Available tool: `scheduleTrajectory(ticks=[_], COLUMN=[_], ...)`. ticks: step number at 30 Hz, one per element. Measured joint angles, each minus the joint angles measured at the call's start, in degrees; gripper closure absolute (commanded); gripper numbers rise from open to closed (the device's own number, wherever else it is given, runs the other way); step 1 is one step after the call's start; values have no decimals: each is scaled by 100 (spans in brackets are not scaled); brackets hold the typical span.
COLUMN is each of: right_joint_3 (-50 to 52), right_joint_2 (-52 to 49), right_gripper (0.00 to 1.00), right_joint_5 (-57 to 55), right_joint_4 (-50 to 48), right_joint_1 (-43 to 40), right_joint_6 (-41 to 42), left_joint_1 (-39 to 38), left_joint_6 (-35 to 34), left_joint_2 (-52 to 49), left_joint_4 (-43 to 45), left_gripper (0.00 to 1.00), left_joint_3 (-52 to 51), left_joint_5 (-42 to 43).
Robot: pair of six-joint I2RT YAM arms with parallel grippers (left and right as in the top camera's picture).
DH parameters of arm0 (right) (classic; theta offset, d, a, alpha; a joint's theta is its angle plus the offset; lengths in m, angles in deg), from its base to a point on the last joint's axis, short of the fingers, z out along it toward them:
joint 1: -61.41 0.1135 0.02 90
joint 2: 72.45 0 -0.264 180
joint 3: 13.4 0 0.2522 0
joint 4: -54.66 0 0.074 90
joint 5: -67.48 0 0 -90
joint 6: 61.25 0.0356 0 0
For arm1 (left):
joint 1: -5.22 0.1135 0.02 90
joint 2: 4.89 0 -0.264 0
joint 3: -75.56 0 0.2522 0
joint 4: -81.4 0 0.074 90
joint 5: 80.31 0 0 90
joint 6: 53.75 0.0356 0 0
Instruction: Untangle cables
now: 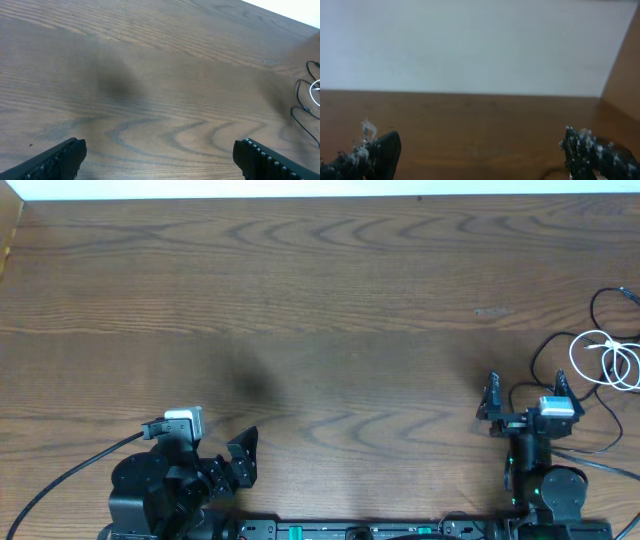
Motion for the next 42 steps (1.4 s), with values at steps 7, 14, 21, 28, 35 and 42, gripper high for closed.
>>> scheduleTrajectory(ticks=[7, 14, 21, 28, 35, 42], right_joint_3=[4, 4, 4, 4, 4, 4], right_joint_2=[-7, -7, -7, -7, -7, -7], right_gripper=[1, 1, 1, 1, 1, 1], right_joint_5=[-120, -131, -133, -133, -133, -133], right_joint_4=[612, 612, 612, 612, 612, 612], right_joint_1=[0, 0, 0, 0, 0, 0], right_joint_6=[-15, -15, -15, -15, -15, -15], left_joint_1=[0, 0, 0, 0, 0, 0], left_joint_6=[0, 0, 0, 0, 0, 0], left_joint_2=[0, 0, 0, 0, 0, 0], left_joint_4=[2, 4, 4, 4, 2, 2], left_gripper=[2, 2, 2, 2, 2, 2], left_joint_3=[0, 0, 0, 0, 0, 0], left_joint_5=[0, -2, 0, -2, -2, -2])
